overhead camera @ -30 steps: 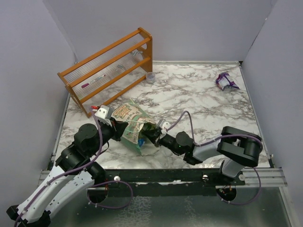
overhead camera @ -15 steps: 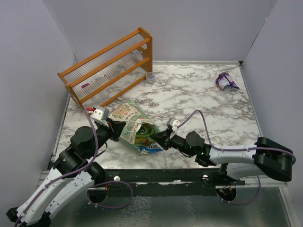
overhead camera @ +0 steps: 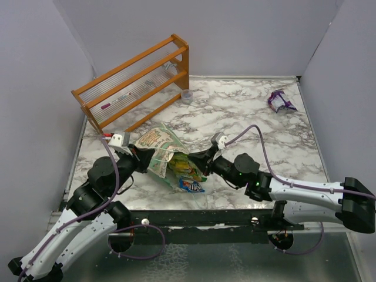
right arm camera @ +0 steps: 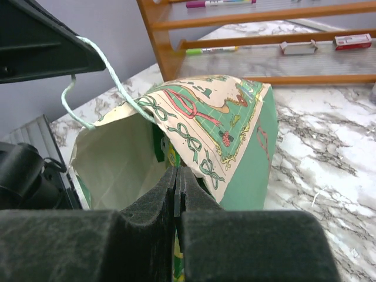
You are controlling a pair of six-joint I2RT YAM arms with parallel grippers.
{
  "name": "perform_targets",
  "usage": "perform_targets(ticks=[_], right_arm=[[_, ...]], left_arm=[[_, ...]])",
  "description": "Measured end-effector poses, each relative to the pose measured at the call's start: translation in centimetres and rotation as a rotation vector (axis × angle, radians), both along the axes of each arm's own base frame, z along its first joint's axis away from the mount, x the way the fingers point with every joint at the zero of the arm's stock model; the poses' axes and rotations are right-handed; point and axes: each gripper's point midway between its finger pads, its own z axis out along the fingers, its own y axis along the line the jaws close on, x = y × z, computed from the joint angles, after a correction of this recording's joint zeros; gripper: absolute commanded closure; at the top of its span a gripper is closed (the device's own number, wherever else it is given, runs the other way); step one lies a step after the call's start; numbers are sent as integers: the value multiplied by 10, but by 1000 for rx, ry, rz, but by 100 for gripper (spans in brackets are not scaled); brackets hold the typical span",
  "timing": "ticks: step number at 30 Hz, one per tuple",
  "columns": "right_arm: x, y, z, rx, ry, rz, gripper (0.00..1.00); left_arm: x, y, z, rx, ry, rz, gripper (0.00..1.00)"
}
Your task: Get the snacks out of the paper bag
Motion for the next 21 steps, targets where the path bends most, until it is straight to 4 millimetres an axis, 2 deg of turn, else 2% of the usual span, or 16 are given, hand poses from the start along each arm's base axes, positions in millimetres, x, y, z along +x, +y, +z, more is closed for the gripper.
perform_targets(ticks=[3,7,9,15,21], right_arm=[[4,1,12,4,-8,-17,99],[6,0,19,-13,-4,-31,99],[5,-3,23,-20,0,-31,99],[-3,-29,57,10,-5,-53,99],[-3,-76,84,42,-13,-163,99]], left_arm=[[3,8,16,-49,0,63,100],[5,19,54,-128,-49,124,100],[7,21,60,-142,-55,144,100],[15,20,44,-114,-13,176,100],[17,20,23,-72,17,181,100]])
